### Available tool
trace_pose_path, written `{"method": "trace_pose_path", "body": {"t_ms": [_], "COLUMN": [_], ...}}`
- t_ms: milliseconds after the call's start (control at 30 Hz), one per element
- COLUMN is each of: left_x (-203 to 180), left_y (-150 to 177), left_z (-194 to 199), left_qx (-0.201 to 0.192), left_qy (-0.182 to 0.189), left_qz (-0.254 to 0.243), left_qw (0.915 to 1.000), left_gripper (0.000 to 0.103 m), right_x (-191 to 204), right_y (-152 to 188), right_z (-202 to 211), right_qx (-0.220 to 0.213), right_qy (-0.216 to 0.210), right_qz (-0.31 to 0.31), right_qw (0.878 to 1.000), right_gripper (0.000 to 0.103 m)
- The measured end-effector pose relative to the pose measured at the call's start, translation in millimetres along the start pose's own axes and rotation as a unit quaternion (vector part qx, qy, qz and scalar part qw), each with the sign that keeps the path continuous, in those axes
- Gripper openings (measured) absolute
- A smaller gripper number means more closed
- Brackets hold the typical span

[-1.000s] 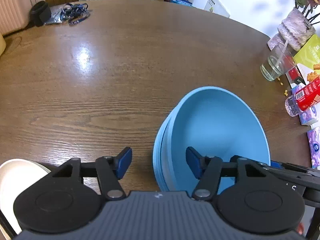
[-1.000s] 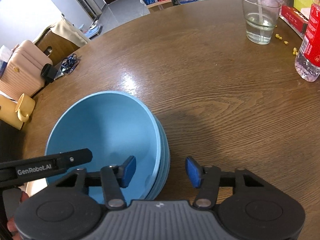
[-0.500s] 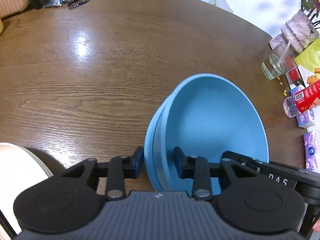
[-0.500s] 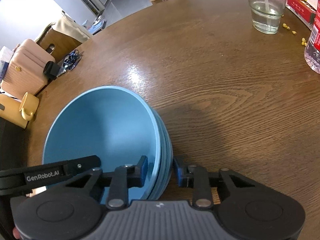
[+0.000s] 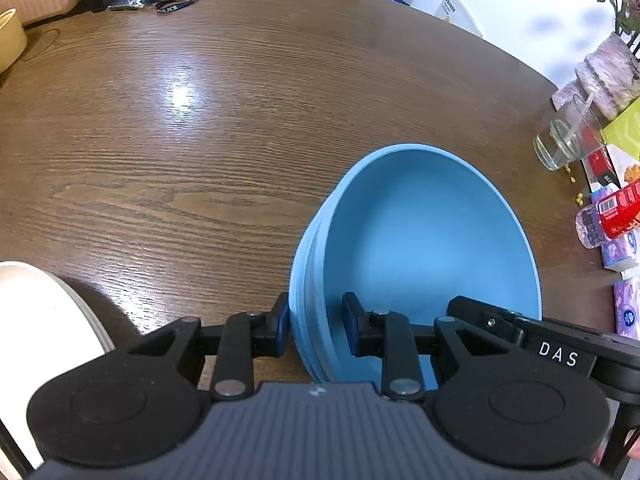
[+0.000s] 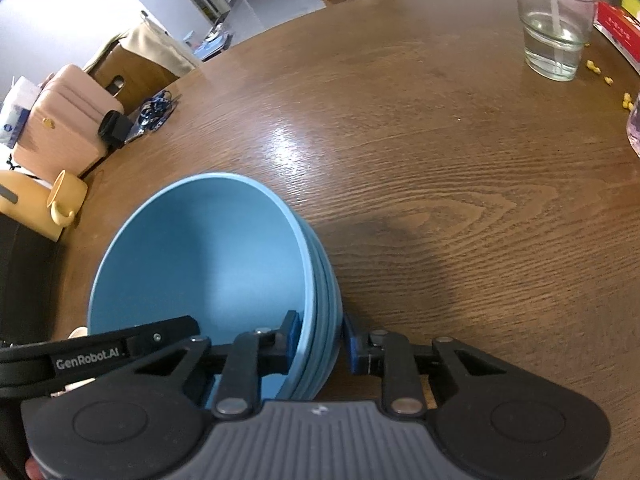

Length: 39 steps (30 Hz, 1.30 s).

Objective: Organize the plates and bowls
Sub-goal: 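Carry the blue bowl stack over the cream plate stack and lower it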

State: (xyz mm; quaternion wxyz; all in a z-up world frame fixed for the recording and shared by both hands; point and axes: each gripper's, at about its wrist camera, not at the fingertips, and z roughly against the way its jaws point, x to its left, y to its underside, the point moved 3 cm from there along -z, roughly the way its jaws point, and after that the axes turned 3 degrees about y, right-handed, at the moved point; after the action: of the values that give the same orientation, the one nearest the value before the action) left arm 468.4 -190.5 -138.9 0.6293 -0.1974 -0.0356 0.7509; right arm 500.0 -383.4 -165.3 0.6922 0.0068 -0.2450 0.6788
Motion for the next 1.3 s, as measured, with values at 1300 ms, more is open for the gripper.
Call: {"method": "trace_pose_path", "body": {"t_ms": [1300], "left_x": [7.8], "left_y": [12.1], "left_z": [4.7], "left_qx": [-0.014], "left_qy": [0.0], "left_qz": [0.03], "left_qw": [0.9995], "left_gripper": [0.028], "right_x": [3.8], "right_y": [-0.5], "right_z": [0.6], "right_qx": [-0.004], "right_qy": [-0.013], "right_qz": [0.024], "right_qw": [1.0], "right_gripper": [0.022]}}
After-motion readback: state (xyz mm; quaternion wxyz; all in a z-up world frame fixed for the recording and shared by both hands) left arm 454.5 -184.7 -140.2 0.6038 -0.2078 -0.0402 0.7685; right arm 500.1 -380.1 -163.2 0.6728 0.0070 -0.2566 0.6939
